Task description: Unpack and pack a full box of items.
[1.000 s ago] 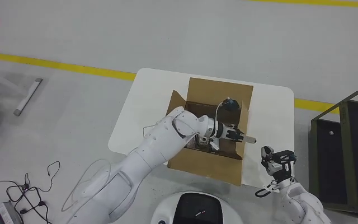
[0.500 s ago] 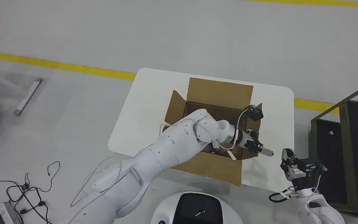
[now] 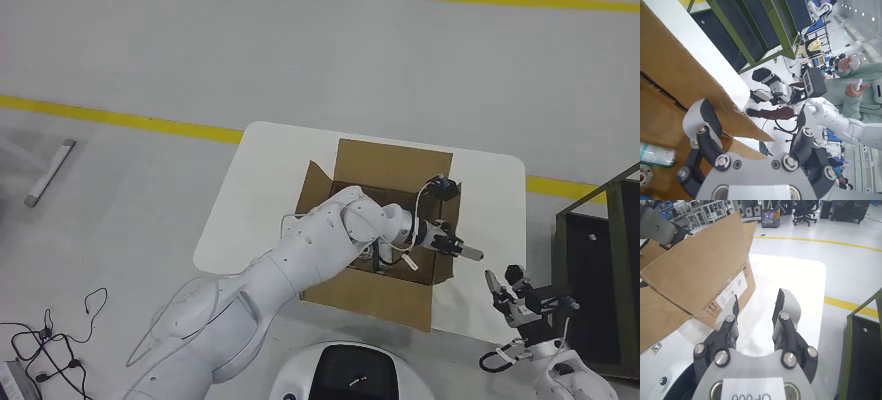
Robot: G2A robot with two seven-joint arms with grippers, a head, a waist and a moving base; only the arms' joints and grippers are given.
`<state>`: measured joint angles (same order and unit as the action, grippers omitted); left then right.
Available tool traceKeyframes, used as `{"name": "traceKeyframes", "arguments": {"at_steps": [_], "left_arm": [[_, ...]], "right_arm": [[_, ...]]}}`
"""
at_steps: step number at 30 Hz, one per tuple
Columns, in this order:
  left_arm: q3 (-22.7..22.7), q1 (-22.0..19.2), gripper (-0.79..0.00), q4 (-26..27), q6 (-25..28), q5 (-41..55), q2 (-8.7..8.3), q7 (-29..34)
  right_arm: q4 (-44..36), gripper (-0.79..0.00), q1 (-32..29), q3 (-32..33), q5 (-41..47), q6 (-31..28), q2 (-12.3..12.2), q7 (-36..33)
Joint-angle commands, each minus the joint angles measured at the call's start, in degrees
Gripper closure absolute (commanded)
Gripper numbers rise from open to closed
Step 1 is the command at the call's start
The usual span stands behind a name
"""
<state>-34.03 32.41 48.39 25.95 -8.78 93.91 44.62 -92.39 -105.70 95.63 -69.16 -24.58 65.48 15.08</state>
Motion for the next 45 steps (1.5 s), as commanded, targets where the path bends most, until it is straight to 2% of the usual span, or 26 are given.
{"name": "traceKeyframes", "arguments": {"at_steps": [1,5,8,11,20,24,26,28,31,37,39,43,45], "left_arm": [[-0.1,-0.2,-0.785,0.1,0.0,-0.2,0.11,-0.1],[-0.4,-0.5,-0.785,-0.2,0.2,-0.4,0.29,0.0],[-0.6,-0.5,-0.785,-0.6,0.3,-0.3,0.45,0.1],[-0.7,-0.6,-0.785,-0.9,0.4,0.0,0.69,0.2],[-1.0,-1.1,-0.785,-1.6,1.0,0.2,1.26,0.7],[-1.4,-1.1,-0.785,-1.7,1.1,-0.3,1.34,0.2],[-1.8,-0.9,-0.785,-1.8,1.3,0.1,1.32,0.0],[-2.3,-0.7,-0.785,-1.8,1.6,0.9,1.27,0.3],[-2.7,-0.4,-0.785,-1.5,2.1,0.8,1.12,0.7],[-3.5,0.2,-0.785,-0.3,2.1,0.6,0.80,1.5],[-3.8,0.5,-0.785,0.3,2.1,0.5,0.68,1.9],[-4.2,1.0,-0.785,1.1,1.9,0.2,0.46,2.3],[-4.4,1.1,-0.785,1.4,1.8,0.0,0.37,2.4]], "right_arm": [[0.3,-0.413,0.4,-1.0,-1.0,-0.5,0.0,0.0],[0.8,-0.453,0.7,-3.2,-2.4,-1.4,0.2,0.4],[0.8,-0.542,0.8,-5.2,-3.3,-2.5,0.3,0.5],[1.0,-0.557,1.3,-6.8,-3.2,-3.1,0.5,0.5],[1.5,-0.542,3.0,-10.0,-3.7,-3.2,0.7,-0.6],[1.3,-0.508,3.2,-10.5,-3.6,-2.8,0.8,-0.7],[1.2,-0.539,3.0,-10.6,-2.7,-2.7,0.8,-0.4],[1.4,-0.489,3.2,-10.5,-2.7,-2.6,0.8,-0.8],[1.6,-0.486,3.4,-10.8,-1.9,-2.9,0.8,-0.5],[0.5,-0.523,3.0,-10.8,-2.8,-4.9,0.6,0.4],[0.6,-0.560,2.8,-10.6,-3.0,-5.0,0.5,0.6],[0.5,-0.563,2.2,-10.1,-2.9,-5.6,0.4,1.2],[0.3,-0.533,2.0,-10.0,-2.8,-5.3,0.4,1.4]]}}
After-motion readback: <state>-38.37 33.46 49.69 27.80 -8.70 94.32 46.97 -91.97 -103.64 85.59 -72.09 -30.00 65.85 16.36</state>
